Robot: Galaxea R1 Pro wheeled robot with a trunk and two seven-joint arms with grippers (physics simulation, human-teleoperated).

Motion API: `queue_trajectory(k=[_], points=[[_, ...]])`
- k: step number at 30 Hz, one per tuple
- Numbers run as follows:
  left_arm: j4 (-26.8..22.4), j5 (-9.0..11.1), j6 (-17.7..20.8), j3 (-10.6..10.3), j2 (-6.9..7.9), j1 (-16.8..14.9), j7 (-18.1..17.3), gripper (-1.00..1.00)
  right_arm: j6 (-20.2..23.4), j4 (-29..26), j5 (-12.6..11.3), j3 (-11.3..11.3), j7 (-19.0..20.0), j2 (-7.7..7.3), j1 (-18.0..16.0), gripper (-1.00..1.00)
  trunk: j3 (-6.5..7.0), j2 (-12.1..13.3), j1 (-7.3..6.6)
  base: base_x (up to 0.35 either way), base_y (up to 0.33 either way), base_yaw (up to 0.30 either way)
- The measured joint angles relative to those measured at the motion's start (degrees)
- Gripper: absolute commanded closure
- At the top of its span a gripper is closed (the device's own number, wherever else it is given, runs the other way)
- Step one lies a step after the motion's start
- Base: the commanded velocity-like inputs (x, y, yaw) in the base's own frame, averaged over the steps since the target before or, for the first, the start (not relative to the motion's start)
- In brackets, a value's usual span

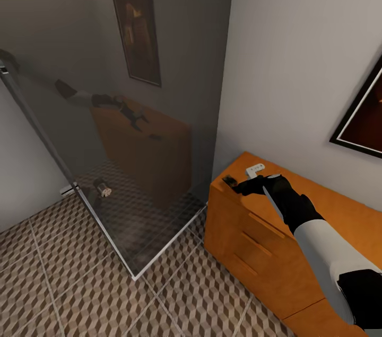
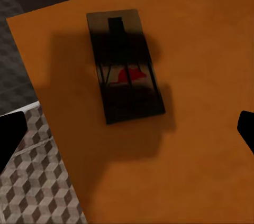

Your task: Take the four mousetraps from the cabinet in the bathroom and place them on the bathroom floor. Make sure all four end up on the same floor surface, and ensure that at least two of them are either under or directly next to the same bathroom sink.

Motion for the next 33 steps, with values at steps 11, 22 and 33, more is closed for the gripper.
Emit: queue_trajectory(k=[11, 22, 33], points=[[-0.01, 0.00, -0.02, 0.00, -0.02, 0.11, 0.00, -1.00, -0.05, 0.30, 0.00, 0.00, -0.03, 0.00, 0.00, -1.00, -0.04, 0.00, 0.00, 0.000, 0.000, 0.000], [0.00, -0.01, -0.02, 0.00, -0.03, 0.11, 0.00, -1.00, -0.06, 0.35, 0.00, 0.00, -0.06, 0.05, 0.00, -1.00, -0.05, 0.00, -0.01, 0.057, 0.038, 0.000], [-0.03, 0.00, -0.02, 0.00, -0.02, 0.12, 0.00, -1.00, -0.14, 0.34, 0.00, 0.00, 0.10, 0.00, 0.00, -1.00, -0.04, 0.00, 0.00, 0.056, 0.042, 0.000]])
